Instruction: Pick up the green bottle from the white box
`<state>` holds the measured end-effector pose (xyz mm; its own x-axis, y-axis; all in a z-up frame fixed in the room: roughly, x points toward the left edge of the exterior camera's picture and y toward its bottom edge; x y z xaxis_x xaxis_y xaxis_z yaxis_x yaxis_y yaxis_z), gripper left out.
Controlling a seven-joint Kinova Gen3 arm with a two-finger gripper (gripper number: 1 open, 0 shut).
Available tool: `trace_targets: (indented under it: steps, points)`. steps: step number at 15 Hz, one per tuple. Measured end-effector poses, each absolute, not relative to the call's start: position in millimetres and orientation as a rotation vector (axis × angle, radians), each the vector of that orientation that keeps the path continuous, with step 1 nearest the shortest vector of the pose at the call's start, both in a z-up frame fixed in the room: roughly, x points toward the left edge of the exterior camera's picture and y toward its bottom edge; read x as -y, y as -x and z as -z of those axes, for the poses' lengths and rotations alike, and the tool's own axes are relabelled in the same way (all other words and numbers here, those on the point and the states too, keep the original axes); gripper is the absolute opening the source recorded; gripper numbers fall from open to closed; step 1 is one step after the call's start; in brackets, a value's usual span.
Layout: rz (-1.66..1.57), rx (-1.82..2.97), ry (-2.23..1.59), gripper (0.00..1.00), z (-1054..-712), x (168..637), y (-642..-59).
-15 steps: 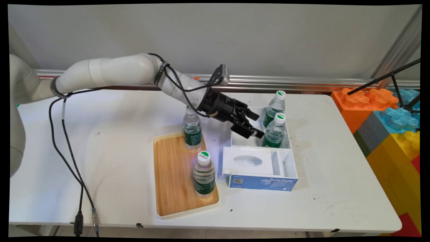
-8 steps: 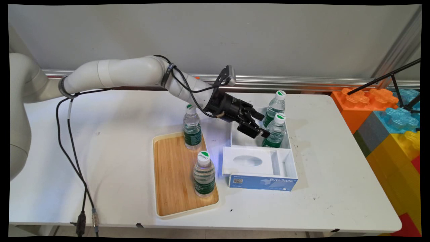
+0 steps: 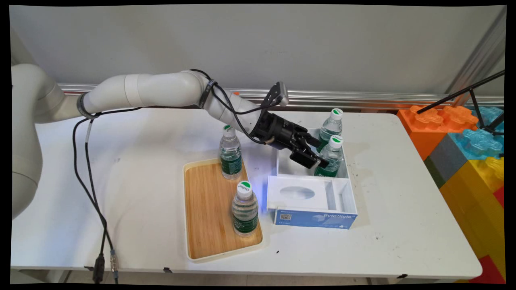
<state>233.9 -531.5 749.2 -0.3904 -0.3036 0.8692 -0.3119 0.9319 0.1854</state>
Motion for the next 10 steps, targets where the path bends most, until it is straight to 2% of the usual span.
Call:
trace_targets:
  steps: [10]
  points:
    - [-0.004,2.004,-0.447,1.00,-740.1,533.7,-225.6]
